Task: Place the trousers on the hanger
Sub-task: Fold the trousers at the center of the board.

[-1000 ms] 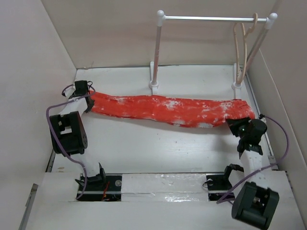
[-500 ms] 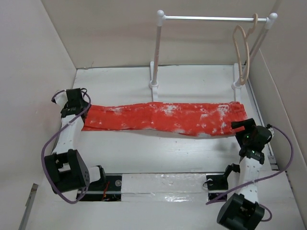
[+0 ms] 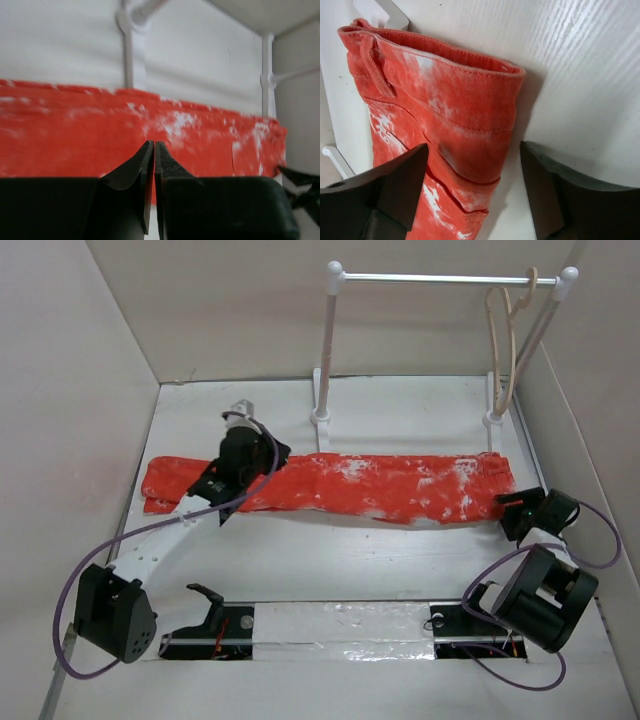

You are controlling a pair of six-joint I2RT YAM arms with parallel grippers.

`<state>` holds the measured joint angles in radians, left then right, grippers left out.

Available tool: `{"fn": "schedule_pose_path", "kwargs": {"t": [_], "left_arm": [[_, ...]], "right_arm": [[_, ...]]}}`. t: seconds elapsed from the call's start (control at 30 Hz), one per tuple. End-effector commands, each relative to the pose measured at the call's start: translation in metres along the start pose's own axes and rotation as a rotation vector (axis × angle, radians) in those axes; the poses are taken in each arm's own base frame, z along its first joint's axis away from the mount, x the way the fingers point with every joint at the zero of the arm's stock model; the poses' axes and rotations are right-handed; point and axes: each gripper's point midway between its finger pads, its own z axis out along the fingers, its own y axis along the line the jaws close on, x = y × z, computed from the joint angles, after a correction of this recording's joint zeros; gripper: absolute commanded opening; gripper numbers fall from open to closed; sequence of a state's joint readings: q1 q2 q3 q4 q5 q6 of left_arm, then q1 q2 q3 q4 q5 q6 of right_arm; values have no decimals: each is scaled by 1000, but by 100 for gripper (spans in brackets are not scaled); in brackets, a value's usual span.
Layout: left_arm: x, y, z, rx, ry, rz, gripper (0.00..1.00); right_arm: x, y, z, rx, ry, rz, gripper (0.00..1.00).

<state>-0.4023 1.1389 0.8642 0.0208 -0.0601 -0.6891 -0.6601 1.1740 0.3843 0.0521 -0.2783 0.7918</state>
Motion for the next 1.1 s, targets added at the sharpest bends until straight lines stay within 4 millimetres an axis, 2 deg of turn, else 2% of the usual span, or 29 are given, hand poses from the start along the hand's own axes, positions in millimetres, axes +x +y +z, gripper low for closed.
{"fn": "schedule_pose_path", "kwargs": {"t": [0.0,0.03,0.07,0.1,0.13,0.17,0.2,0.23,0.27,0.3,0.33,0.37,0.4,0.43,0.5,0.53,0.57,0.63,0.67,0.73,0.77,0.83,0.87,0.9,0.93,0.97,1.0,1.07], "left_arm": [[53,-27,7,99,79,58,2],[59,-31,9,115,76,64,1],[75,-23,13,100,105,85,0],[86,-25,13,107,122,101,0],[90,-25,15,102,108,112,0],[101,-20,17,81,118,134,0],[106,-19,18,73,117,164,0],[114,-22,17,60,108,196,0],[120,-20,19,43,113,216,0],[125,-20,19,36,114,231,0],[125,-18,21,20,96,251,0],[131,-9,26,-8,103,267,0],[135,-3,28,-26,109,274,0],[139,1,30,-39,110,289,0],[157,22,36,-89,147,317,0],[162,25,39,-93,150,318,0],[173,40,42,-123,173,333,0],[192,46,42,-133,207,348,0],[202,55,45,-157,232,350,0],[216,53,42,-151,262,365,0],[221,48,42,-141,269,370,0],[236,40,33,-129,279,400,0],[243,39,32,-138,285,409,0],[249,40,31,-147,289,415,0],[256,39,30,-148,298,407,0],[270,39,27,-145,325,424,0],[278,39,27,-144,339,426,0],[296,37,23,-143,365,439,0]], "right_arm": [[-32,34,-1,-127,-119,-26,71],[-37,41,-4,-159,-147,-43,51],[-38,44,-9,-181,-167,-59,38],[-39,47,-12,-194,-175,-70,22],[-29,56,-16,-222,-155,-111,4],[-20,63,-20,-248,-145,-143,2],[-20,79,-33,-296,-179,-185,2],[-9,80,-38,-291,-161,-217,0],[12,94,-47,-344,-128,-272,0],[20,99,-55,-364,-135,-300,0],[28,108,-75,-408,-147,-323,0],[48,119,-88,-464,-114,-362,0],[47,121,-96,-463,-145,-366,0],[46,128,-118,-488,-171,-372,0],[50,140,-141,-537,-184,-397,0],[41,147,-154,-541,-220,-399,0],[39,152,-164,-558,-227,-410,0],[40,161,-176,-576,-215,-450,0],[35,173,-188,-601,-224,-459,0],[36,185,-202,-641,-208,-494,0],[30,198,-219,-686,-229,-494,0],[27,215,-237,-748,-231,-507,0],[25,224,-246,-774,-231,-511,0],[24,240,-265,-829,-222,-524,0],[25,247,-273,-857,-210,-536,0],[26,254,-281,-884,-197,-548,0],[23,265,-299,-927,-197,-555,0],[28,277,-310,-983,-164,-576,0]]}}
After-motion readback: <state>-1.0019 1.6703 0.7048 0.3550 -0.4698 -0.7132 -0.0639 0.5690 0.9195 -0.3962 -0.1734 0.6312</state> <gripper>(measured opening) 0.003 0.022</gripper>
